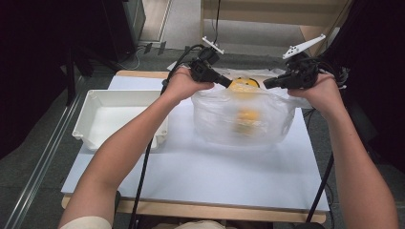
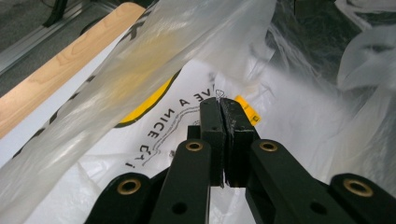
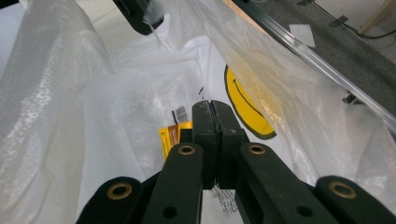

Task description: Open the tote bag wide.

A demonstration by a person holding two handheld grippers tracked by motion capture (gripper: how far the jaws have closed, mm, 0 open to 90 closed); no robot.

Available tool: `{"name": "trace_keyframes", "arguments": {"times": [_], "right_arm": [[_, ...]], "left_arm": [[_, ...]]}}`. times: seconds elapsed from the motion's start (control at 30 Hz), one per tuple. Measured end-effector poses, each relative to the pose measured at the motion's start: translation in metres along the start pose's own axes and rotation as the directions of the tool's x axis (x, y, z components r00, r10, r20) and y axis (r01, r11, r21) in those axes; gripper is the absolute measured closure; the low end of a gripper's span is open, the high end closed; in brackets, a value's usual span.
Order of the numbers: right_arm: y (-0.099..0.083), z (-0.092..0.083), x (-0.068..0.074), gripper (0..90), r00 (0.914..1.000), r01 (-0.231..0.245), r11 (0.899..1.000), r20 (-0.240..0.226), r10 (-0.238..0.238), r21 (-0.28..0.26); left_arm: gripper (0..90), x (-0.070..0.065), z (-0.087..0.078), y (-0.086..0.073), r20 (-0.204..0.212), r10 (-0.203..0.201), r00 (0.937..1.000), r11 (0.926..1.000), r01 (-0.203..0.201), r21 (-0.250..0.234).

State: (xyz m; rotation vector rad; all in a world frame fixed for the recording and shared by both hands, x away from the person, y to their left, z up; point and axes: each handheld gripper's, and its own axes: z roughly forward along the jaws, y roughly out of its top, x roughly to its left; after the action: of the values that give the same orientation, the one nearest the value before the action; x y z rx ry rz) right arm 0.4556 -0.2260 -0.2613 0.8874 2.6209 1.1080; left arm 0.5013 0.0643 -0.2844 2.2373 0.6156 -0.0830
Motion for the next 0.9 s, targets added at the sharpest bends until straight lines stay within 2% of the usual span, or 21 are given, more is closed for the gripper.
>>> {"name": "trace_keyframes", "arguments": {"times": [0.27,0.33,0.43,0.5,0.6,0.77,0.9], "right_arm": [[-0.019,0.002,-0.004,89.4,0.9995,-0.03,1.0,0.009,0.03,-0.003],[-0.028,0.003,-0.006,89.4,0.999,-0.04,0.999,0.018,0.04,-0.003],[-0.034,0.004,-0.007,89.4,0.9983,-0.046,0.999,0.036,0.046,0.006],[-0.041,0.005,-0.009,89.4,0.9972,-0.06,0.998,0.045,0.059,0.016],[-0.055,0.006,-0.013,89.4,0.9946,-0.087,0.996,0.06,0.085,0.02],[-0.066,0.005,-0.016,89.3,0.9922,-0.106,0.994,0.067,0.105,0.011],[-0.075,0.004,-0.019,89.4,0.9871,-0.124,0.992,0.106,0.12,0.033]], "left_arm": [[88.3,0.006,0.008,-0.013,-0.011,-0.018,0.9998,0.9997,0.019,0.018],[87.4,0.008,0.011,-0.018,-0.033,-0.019,0.9993,0.9991,0.02,0.038],[86.3,0.011,0.013,-0.021,-0.033,-0.019,0.9993,0.9984,0.021,0.054],[86.2,0.012,0.014,-0.024,-0.058,-0.004,0.9983,0.9978,0.008,0.065],[87.3,0.015,0.016,-0.031,-0.059,-0.03,0.9978,0.9972,0.034,0.066],[87.5,0.019,0.02,-0.038,-0.079,-0.031,0.9964,0.9958,0.038,0.084],[87.5,0.023,0.022,-0.044,-0.091,-0.049,0.9947,0.994,0.057,0.093]]}}
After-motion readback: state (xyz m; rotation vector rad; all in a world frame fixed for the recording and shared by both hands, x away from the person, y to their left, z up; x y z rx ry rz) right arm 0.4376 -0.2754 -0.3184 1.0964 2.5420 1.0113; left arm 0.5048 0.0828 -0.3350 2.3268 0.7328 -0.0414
